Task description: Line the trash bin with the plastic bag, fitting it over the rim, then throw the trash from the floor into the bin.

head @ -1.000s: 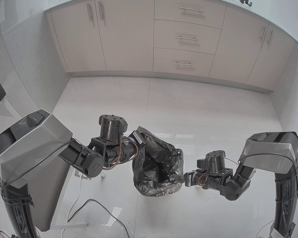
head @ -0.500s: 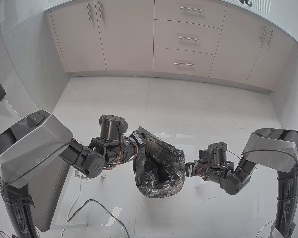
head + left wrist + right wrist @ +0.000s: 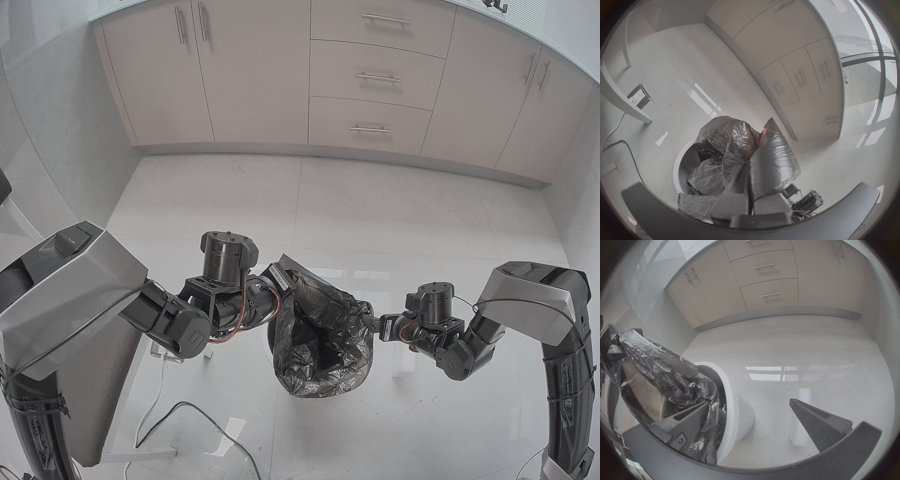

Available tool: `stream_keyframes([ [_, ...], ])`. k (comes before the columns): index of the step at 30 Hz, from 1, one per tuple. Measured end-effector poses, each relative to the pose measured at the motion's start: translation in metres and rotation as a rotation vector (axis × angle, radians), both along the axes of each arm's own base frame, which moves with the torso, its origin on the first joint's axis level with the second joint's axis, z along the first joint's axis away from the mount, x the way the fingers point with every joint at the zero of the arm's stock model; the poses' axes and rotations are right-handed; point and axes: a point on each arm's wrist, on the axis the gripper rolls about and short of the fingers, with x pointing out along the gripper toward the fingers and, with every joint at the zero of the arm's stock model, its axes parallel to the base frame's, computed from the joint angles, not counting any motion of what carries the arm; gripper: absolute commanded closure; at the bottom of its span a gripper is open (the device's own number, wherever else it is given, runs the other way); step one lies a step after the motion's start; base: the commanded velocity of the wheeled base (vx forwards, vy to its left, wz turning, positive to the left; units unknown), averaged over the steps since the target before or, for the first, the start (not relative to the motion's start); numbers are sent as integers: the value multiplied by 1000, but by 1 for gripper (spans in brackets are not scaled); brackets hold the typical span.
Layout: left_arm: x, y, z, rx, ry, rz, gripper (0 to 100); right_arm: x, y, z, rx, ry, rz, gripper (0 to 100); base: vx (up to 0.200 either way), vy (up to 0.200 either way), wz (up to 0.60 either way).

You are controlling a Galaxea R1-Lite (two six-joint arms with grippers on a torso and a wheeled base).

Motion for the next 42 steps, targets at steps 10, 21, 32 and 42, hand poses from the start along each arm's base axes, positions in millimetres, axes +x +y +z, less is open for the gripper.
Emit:
stream_keyframes([
  [10,0,-1,-2,2,3,-1,100,7,-6,-2,-24,-20,-78,0,0,0,0],
  [21,1,-2,-4,4,6,-2,100,-2,-11,1,-48,-5,-96,0,0,0,0],
  [32,2,-3,-8,7,11,-4,100,-10,-22,-10,-78,44,-108,0,0,0,0],
  [42,2,-4,-9,8,13,-5,100,-10,-20,-11,-77,42,-102,0,0,0,0],
])
